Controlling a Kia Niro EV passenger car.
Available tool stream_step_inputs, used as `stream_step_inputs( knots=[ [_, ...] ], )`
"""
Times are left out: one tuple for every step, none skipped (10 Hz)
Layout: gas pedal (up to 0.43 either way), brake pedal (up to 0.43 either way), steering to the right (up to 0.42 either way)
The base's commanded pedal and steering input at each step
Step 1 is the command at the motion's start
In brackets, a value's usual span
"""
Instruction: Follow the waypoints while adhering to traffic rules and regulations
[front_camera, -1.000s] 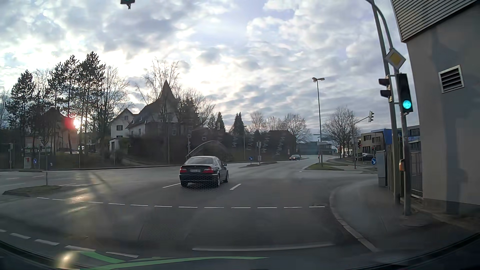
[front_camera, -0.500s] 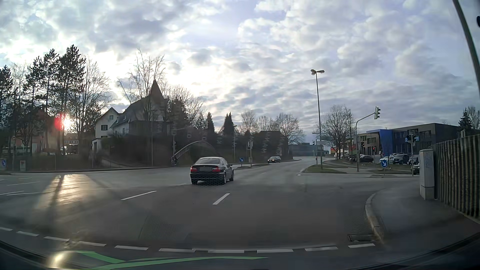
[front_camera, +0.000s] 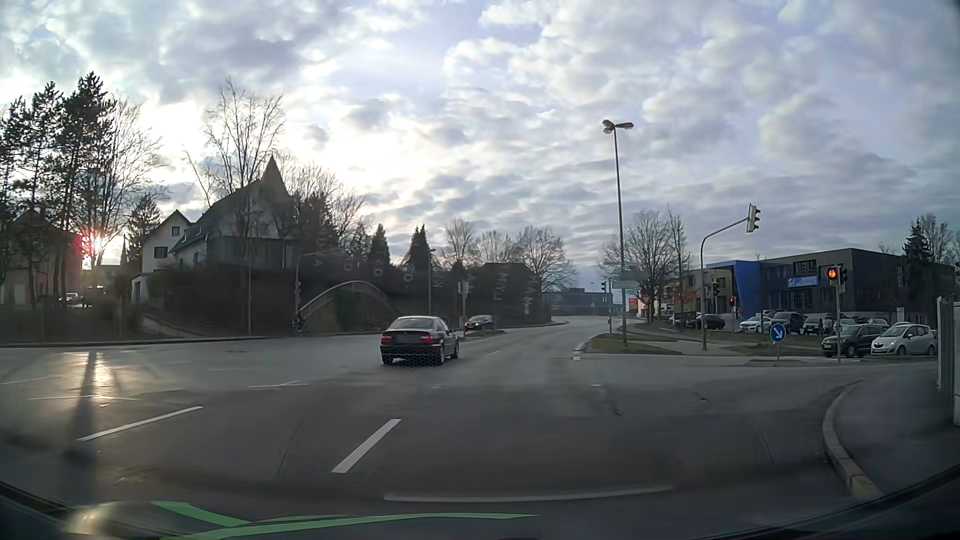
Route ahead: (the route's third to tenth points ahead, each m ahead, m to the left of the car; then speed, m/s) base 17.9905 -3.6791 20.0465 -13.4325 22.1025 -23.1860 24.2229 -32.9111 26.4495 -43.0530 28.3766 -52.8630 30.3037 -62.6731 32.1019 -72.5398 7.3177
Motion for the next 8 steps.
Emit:
stream_step_inputs(
  knots=[
    [0.0, 0.0, 0.152],
    [0.0, 0.0, 0.168],
    [0.0, 0.0, 0.183],
    [0.0, 0.0, 0.197],
    [0.0, 0.0, 0.205],
    [0.0, 0.0, 0.219],
    [0.0, 0.0, 0.232],
    [0.0, 0.0, 0.243]
  ],
)
